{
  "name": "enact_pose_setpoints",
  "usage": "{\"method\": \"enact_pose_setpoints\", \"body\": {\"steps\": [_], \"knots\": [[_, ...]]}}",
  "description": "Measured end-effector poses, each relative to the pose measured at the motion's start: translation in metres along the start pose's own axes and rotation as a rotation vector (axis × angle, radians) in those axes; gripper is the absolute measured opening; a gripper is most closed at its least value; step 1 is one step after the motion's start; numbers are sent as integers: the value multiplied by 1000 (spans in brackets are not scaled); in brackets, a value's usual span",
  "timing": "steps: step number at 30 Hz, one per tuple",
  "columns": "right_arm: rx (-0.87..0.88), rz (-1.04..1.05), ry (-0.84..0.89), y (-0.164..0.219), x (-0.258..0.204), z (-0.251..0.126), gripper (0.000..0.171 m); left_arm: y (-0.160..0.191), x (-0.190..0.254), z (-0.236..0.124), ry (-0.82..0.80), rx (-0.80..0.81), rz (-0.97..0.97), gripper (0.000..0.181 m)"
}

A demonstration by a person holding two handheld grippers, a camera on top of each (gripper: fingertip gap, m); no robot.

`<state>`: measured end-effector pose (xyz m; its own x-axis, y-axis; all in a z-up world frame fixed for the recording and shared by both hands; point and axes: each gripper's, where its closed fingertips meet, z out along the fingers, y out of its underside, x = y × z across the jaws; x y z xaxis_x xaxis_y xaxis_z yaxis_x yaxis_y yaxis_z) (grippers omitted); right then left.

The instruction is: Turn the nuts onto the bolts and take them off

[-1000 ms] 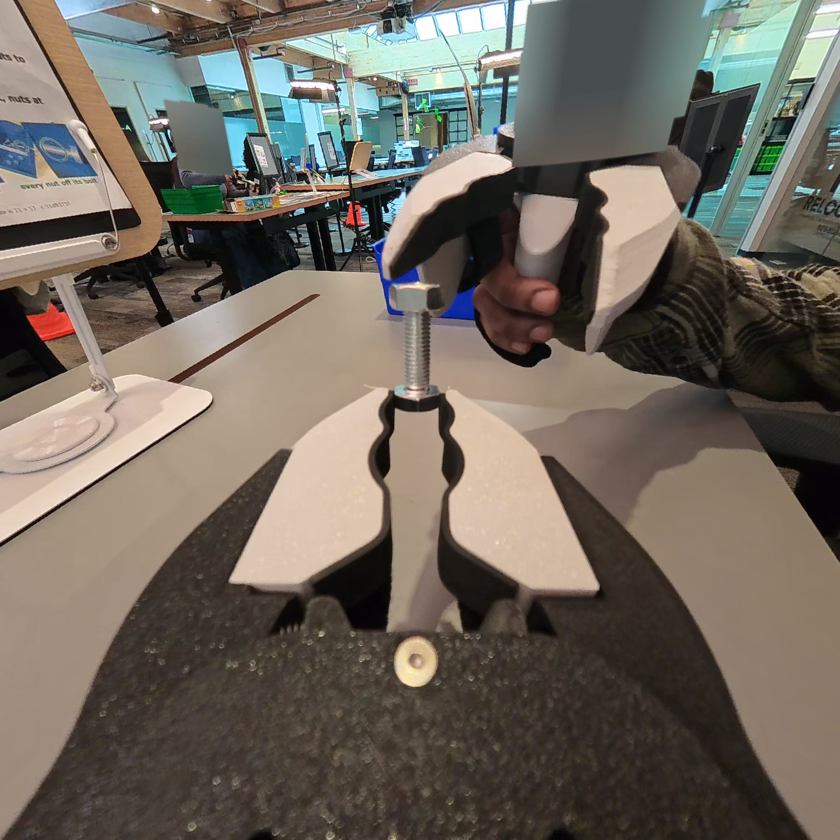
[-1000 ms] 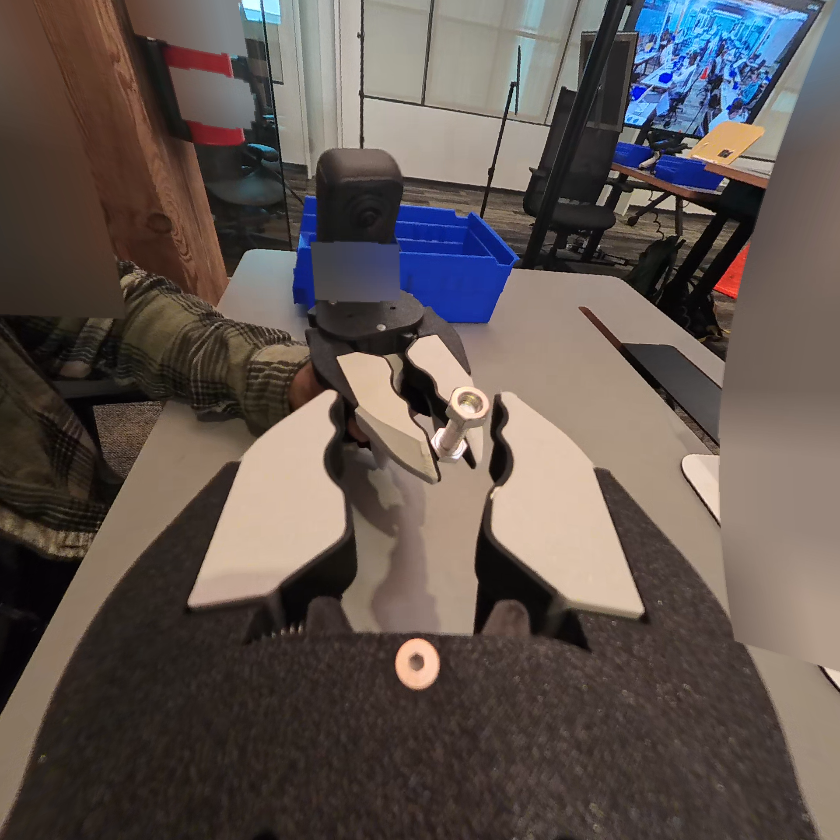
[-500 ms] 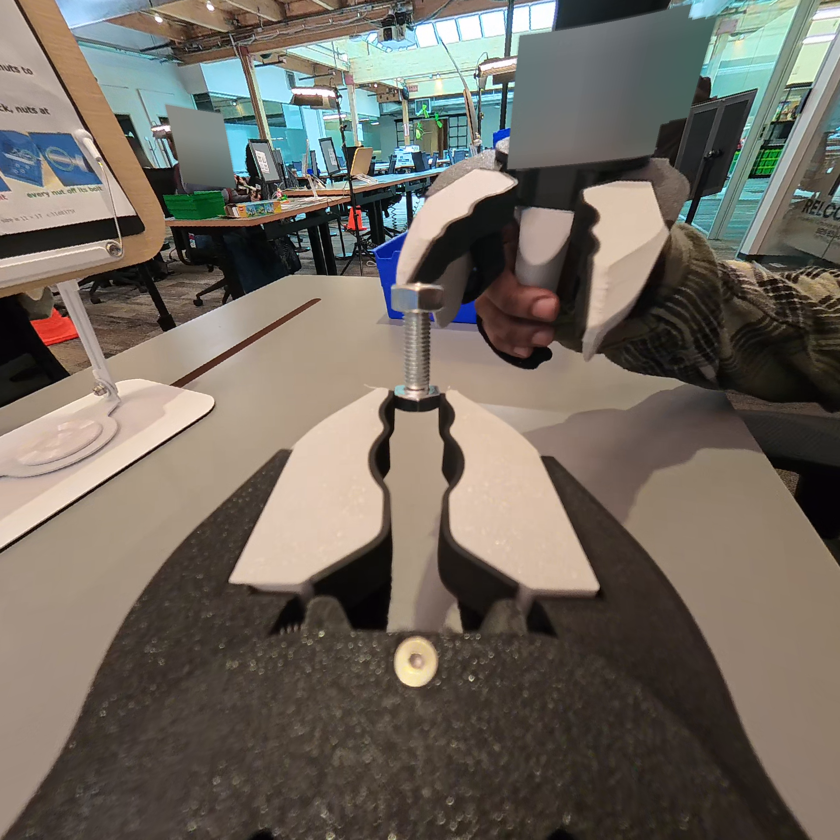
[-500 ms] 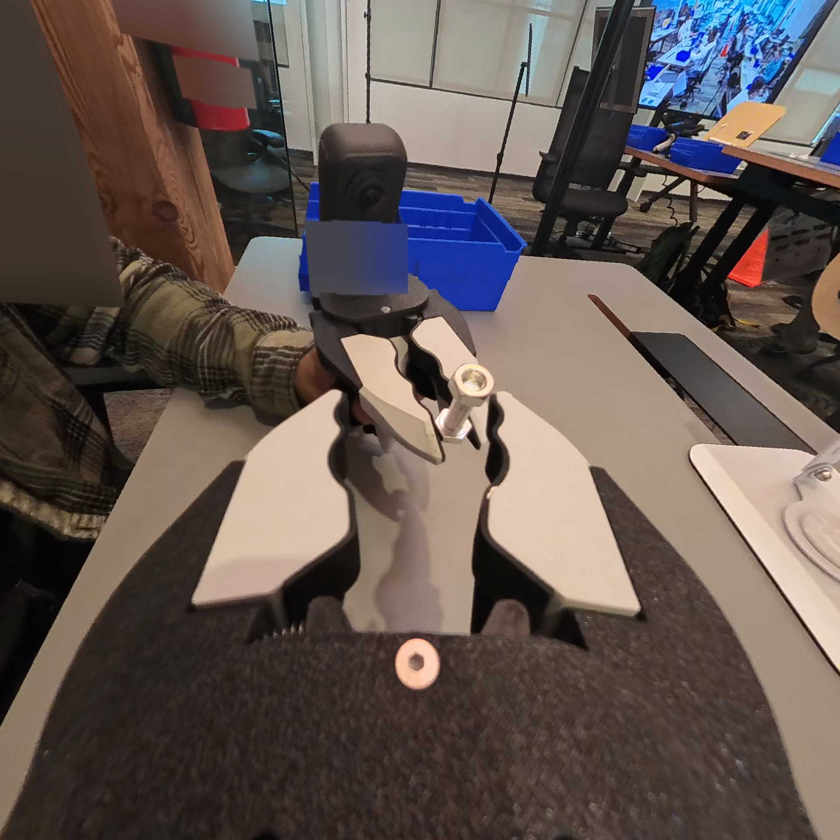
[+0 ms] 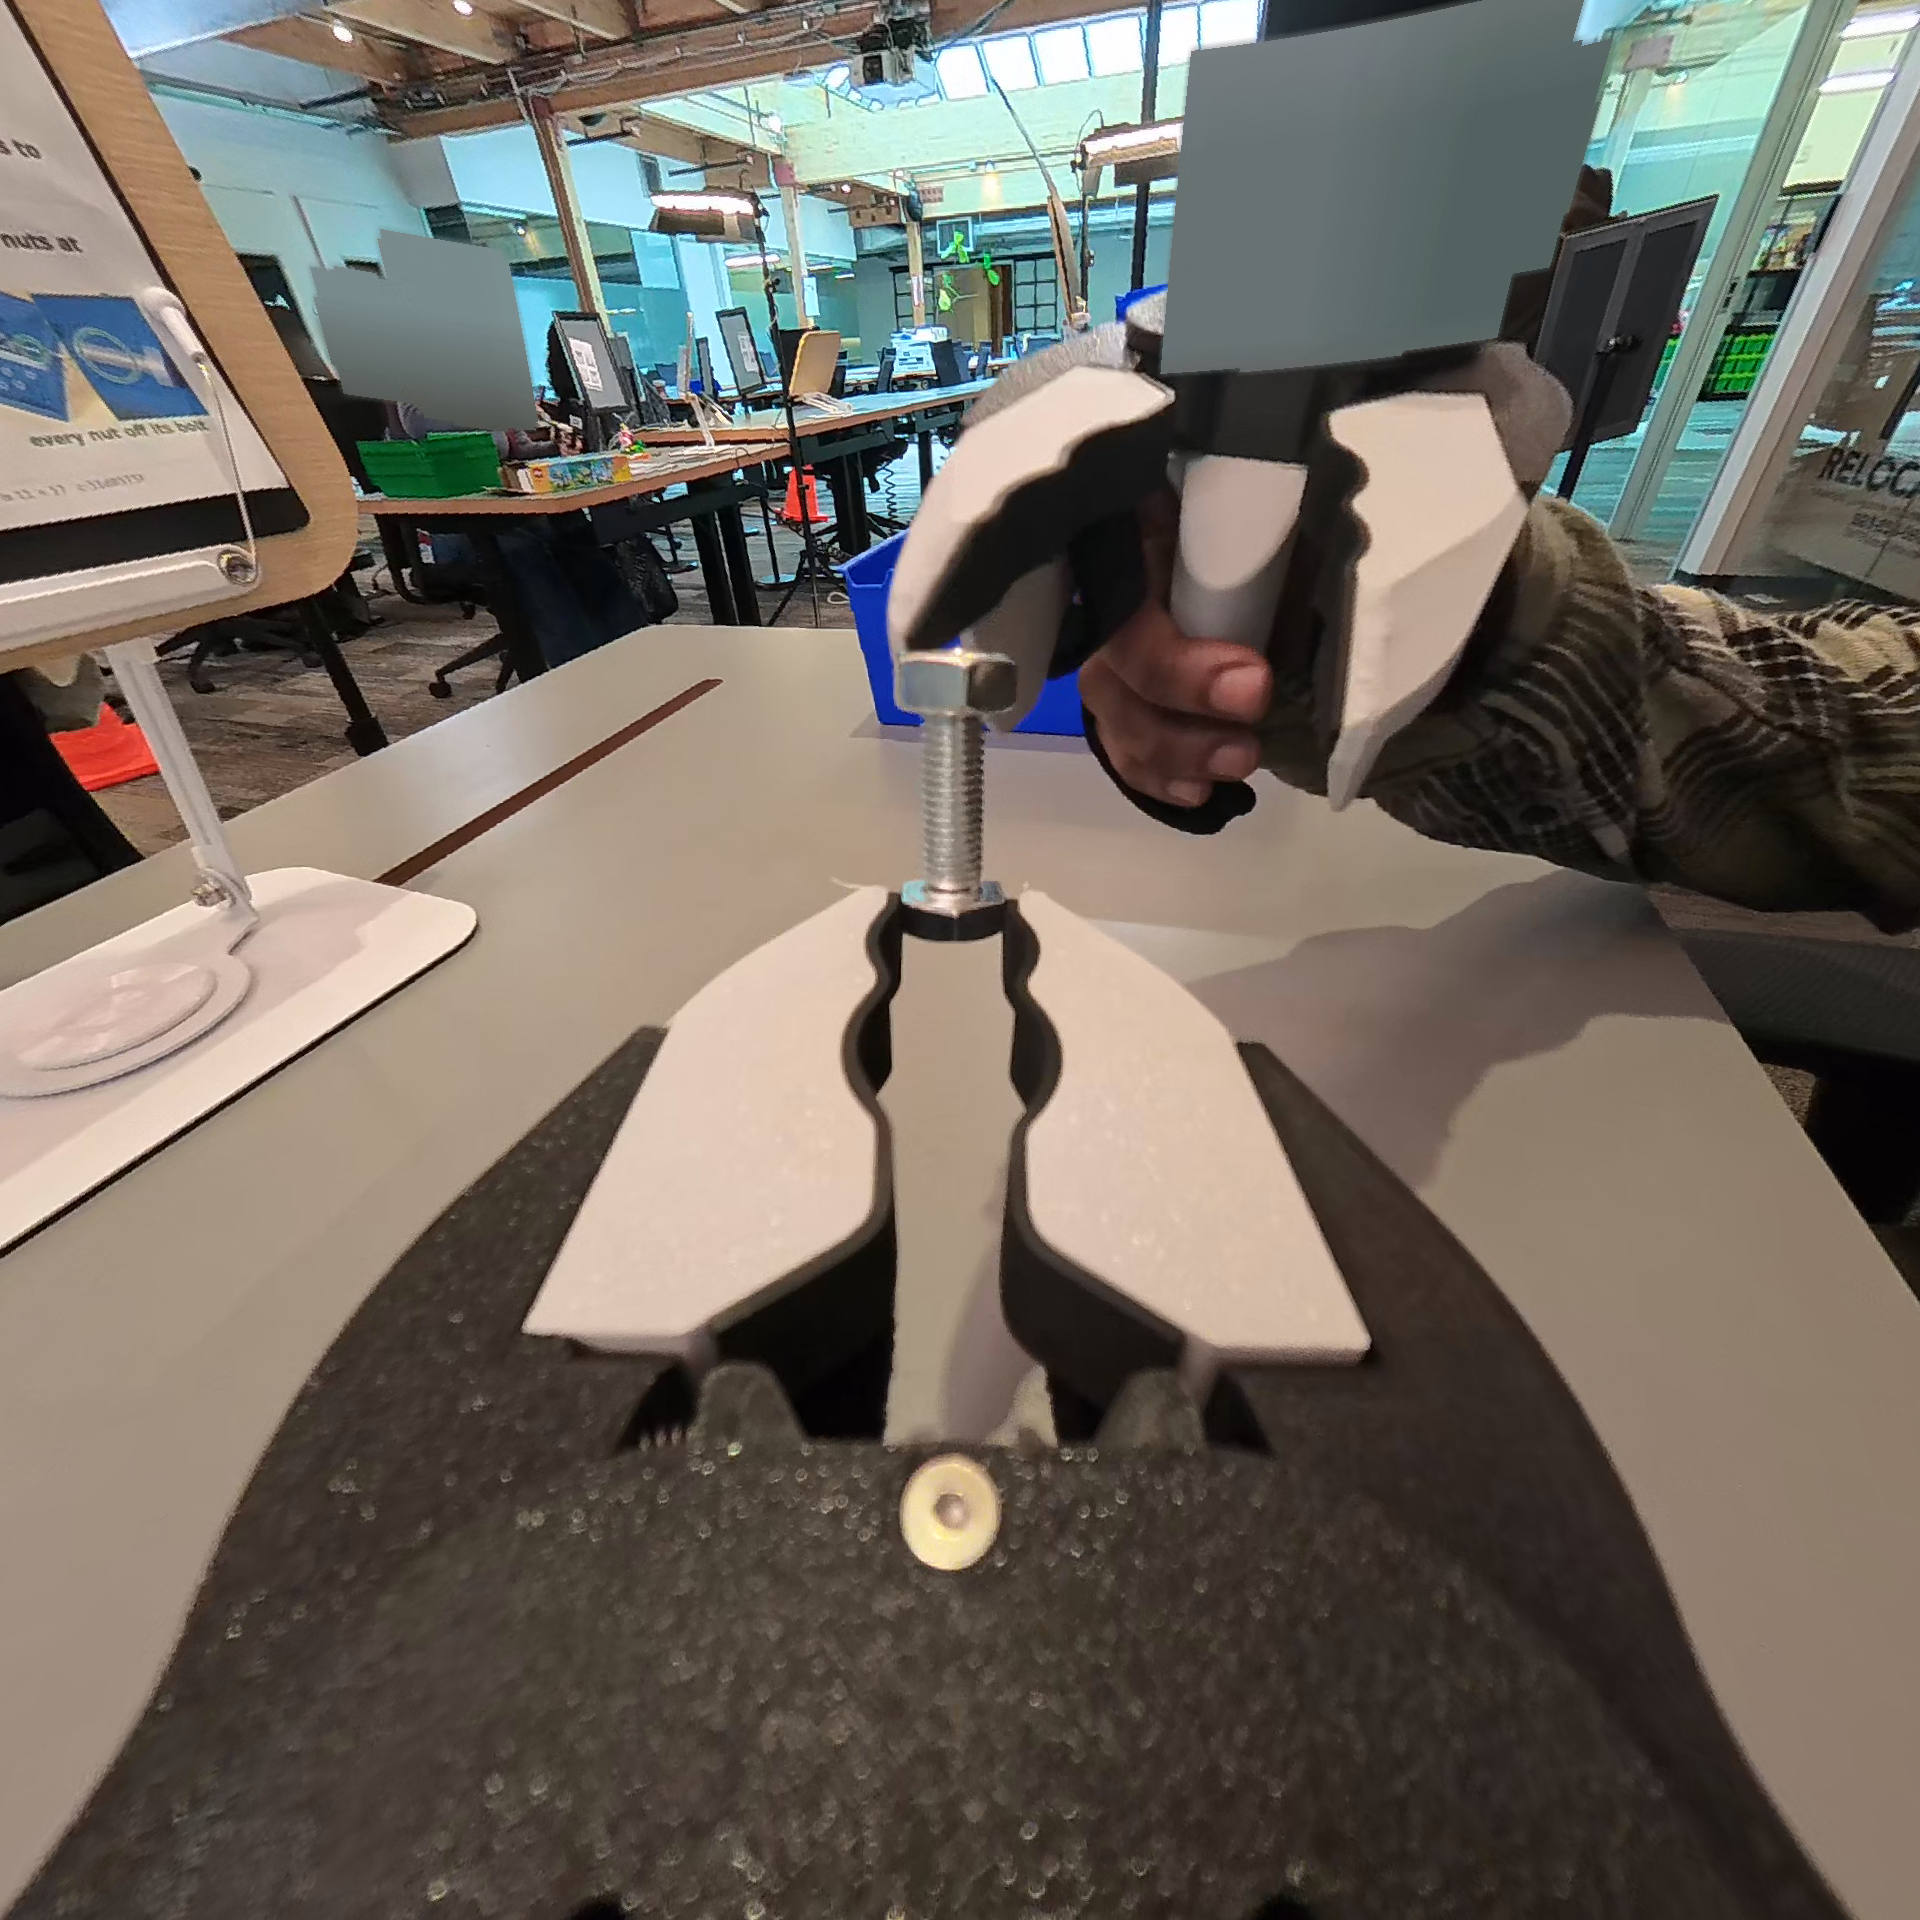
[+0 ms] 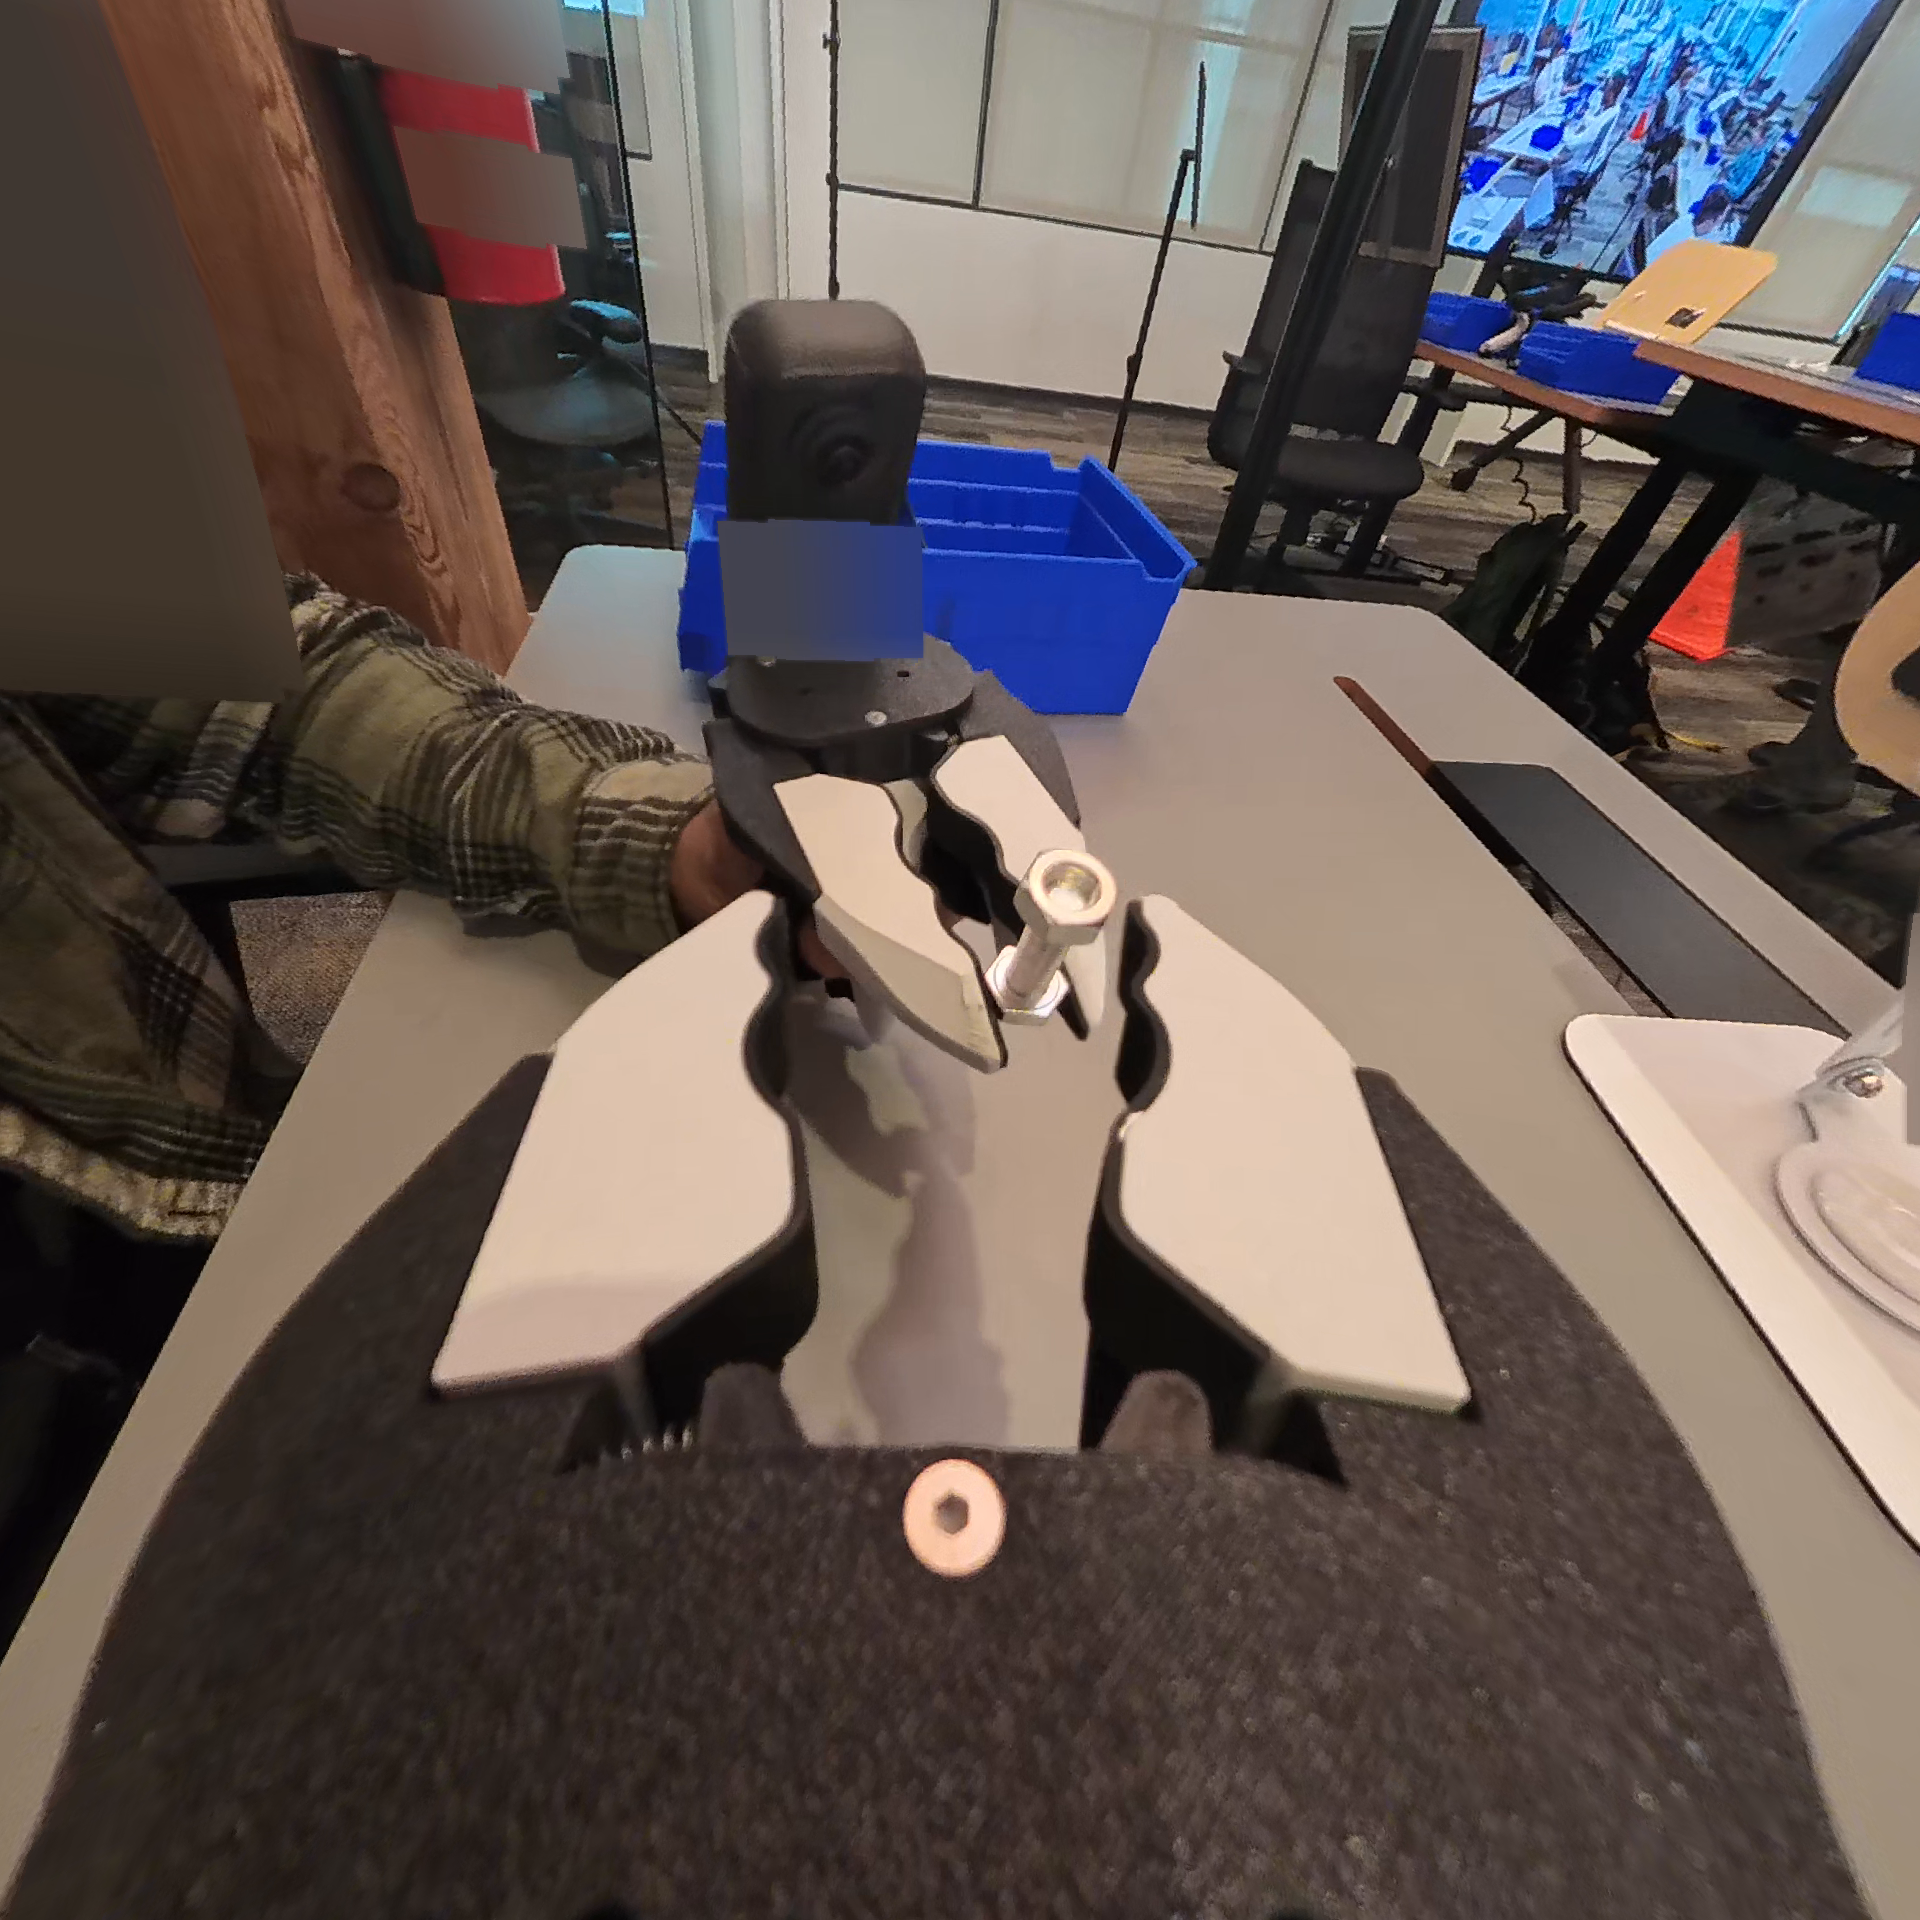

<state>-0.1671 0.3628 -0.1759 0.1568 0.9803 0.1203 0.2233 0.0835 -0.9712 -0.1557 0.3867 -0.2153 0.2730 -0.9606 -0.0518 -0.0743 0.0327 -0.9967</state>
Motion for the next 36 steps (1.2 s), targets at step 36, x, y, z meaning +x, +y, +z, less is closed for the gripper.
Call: {"method": "enact_pose_setpoints", "body": {"steps": [36], "knots": [[16,10,4,-5,2,1,69,-2,1,0,0,5,0,18]]}}
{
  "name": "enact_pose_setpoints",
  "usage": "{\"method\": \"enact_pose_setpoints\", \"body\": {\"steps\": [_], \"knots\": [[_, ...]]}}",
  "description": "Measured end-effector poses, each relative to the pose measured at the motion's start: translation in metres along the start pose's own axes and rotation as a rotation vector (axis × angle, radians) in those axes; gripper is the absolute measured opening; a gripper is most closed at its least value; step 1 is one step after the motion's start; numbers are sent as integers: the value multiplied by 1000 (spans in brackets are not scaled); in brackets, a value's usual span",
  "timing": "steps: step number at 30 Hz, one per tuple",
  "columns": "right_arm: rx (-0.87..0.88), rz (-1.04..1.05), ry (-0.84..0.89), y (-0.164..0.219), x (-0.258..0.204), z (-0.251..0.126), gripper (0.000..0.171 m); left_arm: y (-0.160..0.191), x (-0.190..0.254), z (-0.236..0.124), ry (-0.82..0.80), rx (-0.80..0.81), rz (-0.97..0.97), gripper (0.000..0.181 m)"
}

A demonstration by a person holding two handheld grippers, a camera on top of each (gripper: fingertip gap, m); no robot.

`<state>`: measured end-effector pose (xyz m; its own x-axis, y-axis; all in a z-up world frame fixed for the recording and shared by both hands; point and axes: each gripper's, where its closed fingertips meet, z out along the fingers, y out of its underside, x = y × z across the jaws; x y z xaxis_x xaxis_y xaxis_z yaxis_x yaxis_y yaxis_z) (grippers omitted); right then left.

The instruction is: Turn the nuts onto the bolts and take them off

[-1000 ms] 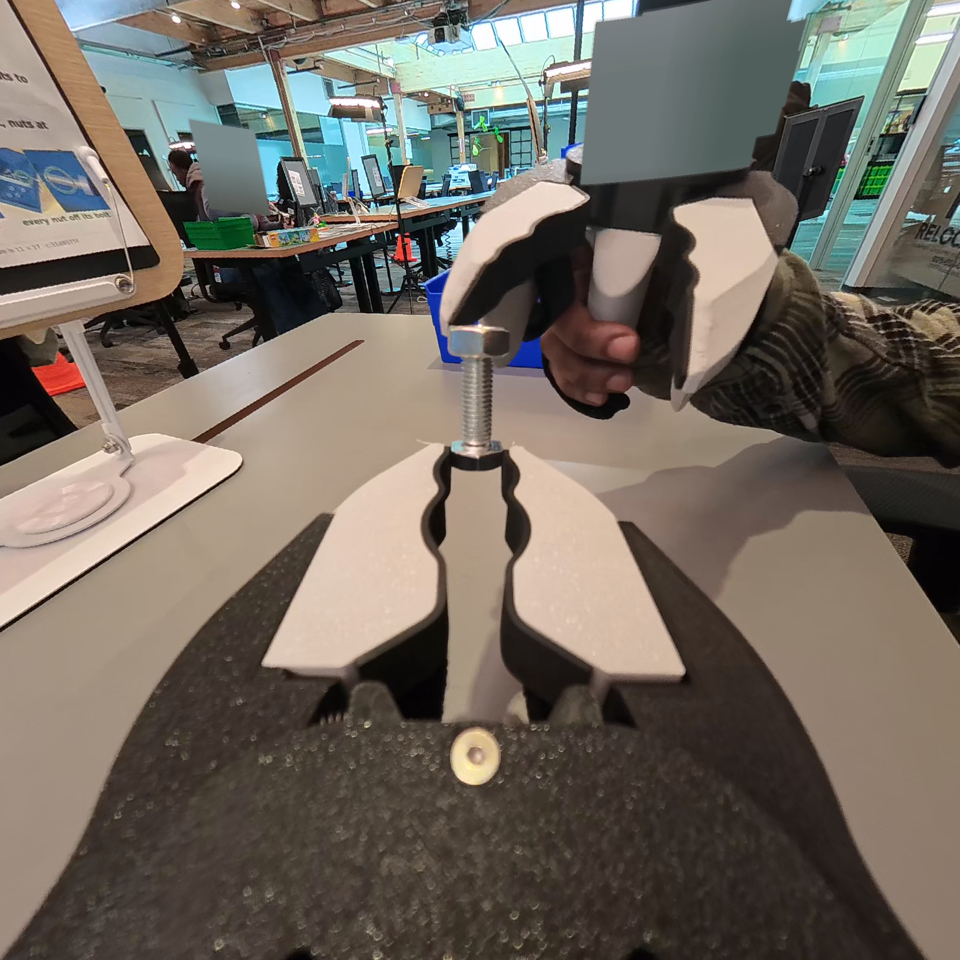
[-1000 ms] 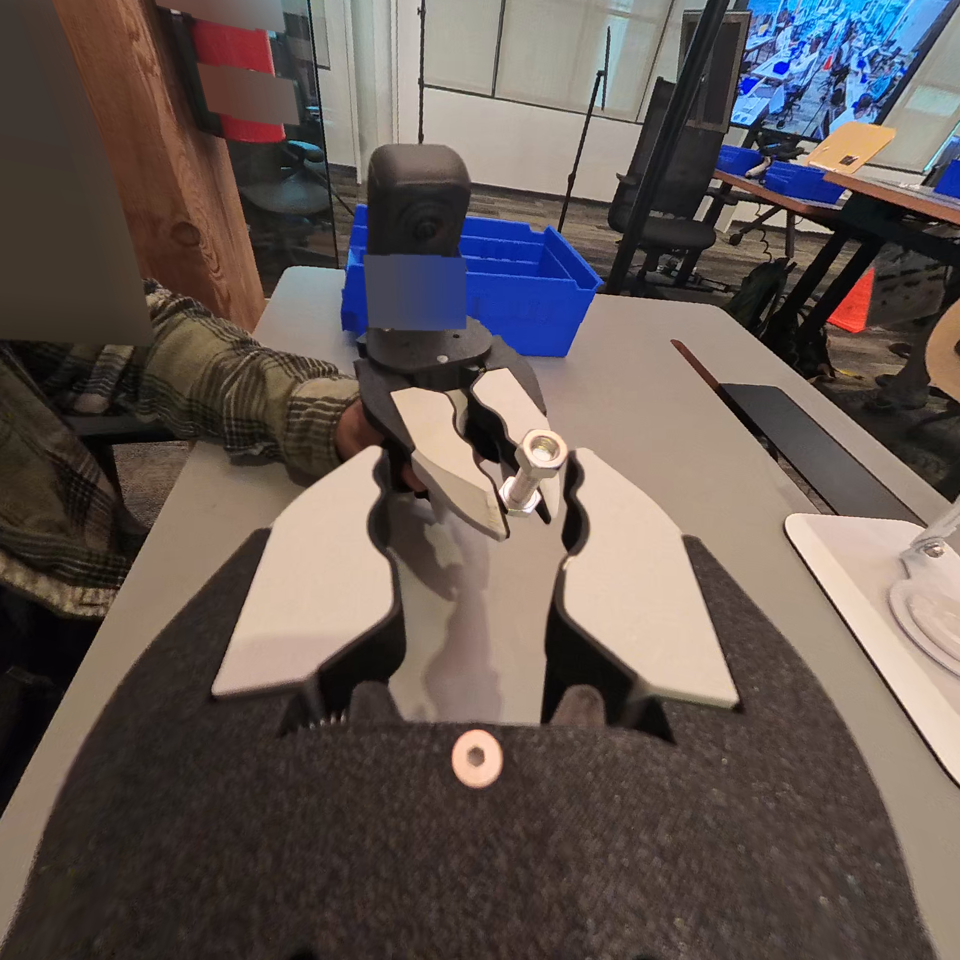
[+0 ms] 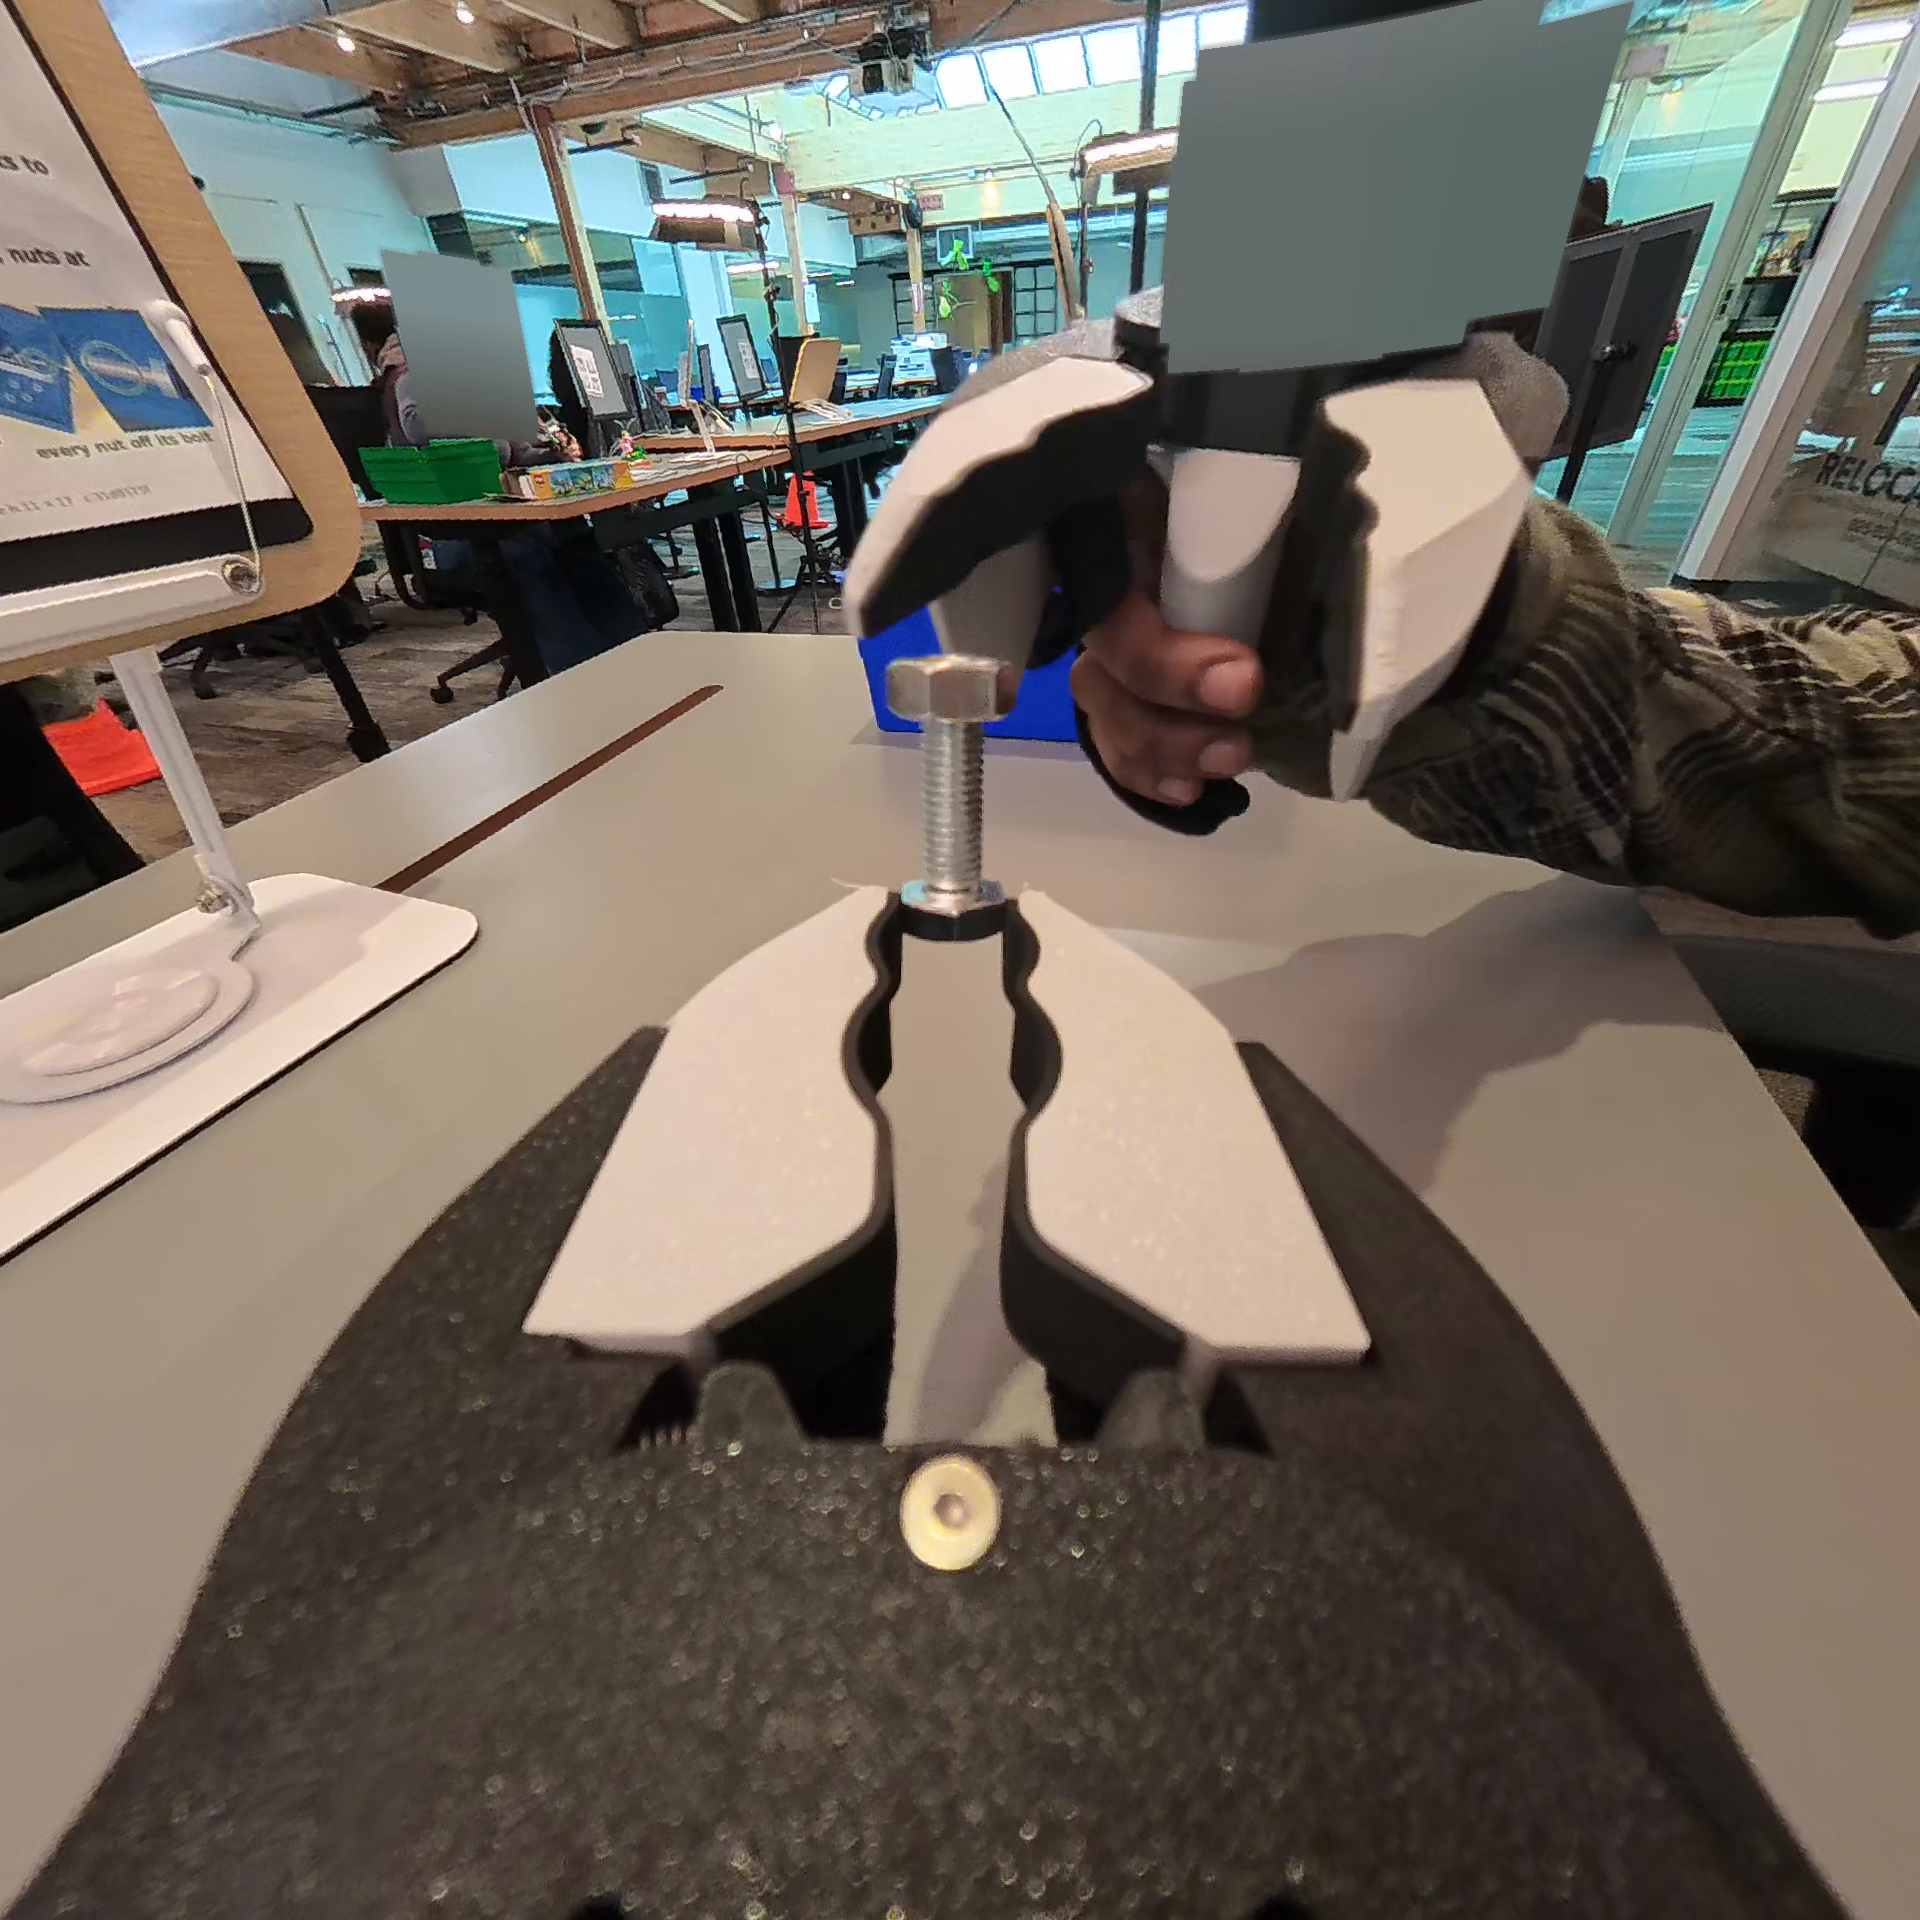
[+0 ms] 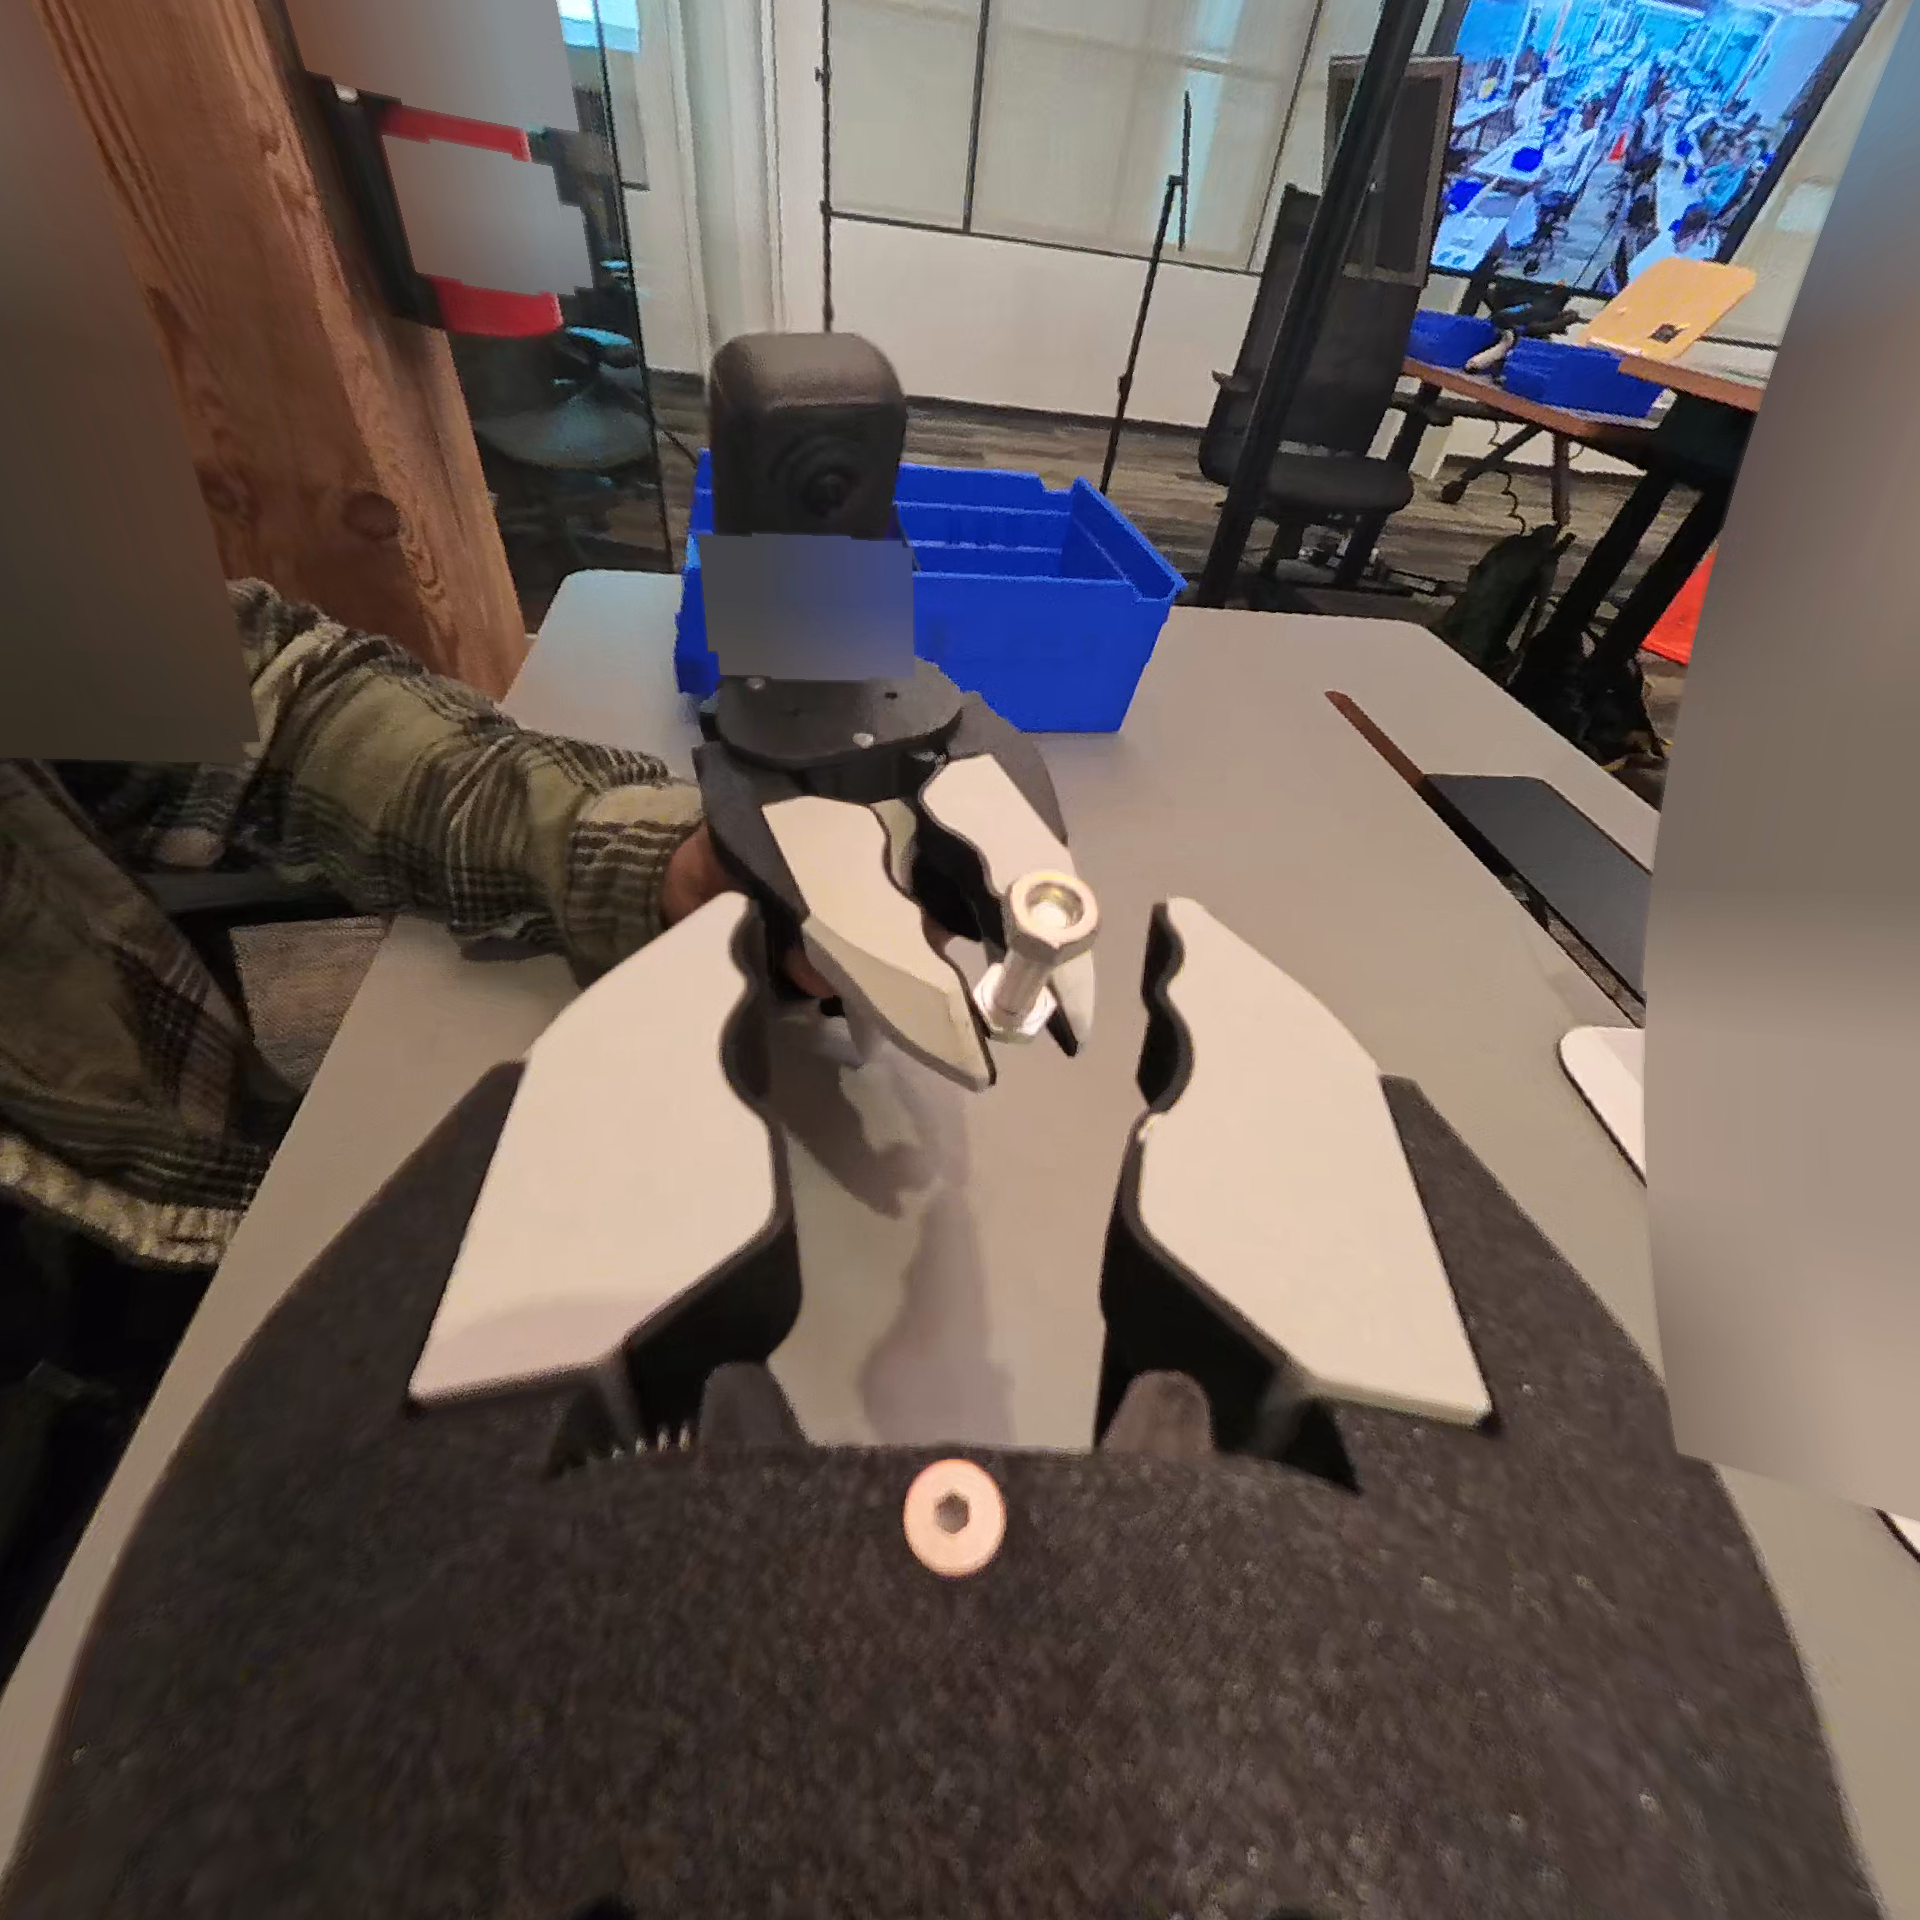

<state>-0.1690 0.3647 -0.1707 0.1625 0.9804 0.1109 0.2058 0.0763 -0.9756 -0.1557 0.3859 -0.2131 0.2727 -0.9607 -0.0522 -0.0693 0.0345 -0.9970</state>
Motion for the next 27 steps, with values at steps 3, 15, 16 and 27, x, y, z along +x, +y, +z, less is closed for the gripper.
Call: {"method": "enact_pose_setpoints", "body": {"steps": [3,15,16,27], "knots": [[-30,-6,-38,6,-8,6,70,-1,-1,-1,-9,2,4,18],[-26,-6,-31,8,-12,5,76,-1,-3,-1,-13,0,-3,18],[-26,-14,-32,9,-14,2,71,-2,-3,-2,-14,4,-6,18],[-13,-21,-21,8,-17,-2,65,-2,-4,-2,-14,5,-9,18]]}}
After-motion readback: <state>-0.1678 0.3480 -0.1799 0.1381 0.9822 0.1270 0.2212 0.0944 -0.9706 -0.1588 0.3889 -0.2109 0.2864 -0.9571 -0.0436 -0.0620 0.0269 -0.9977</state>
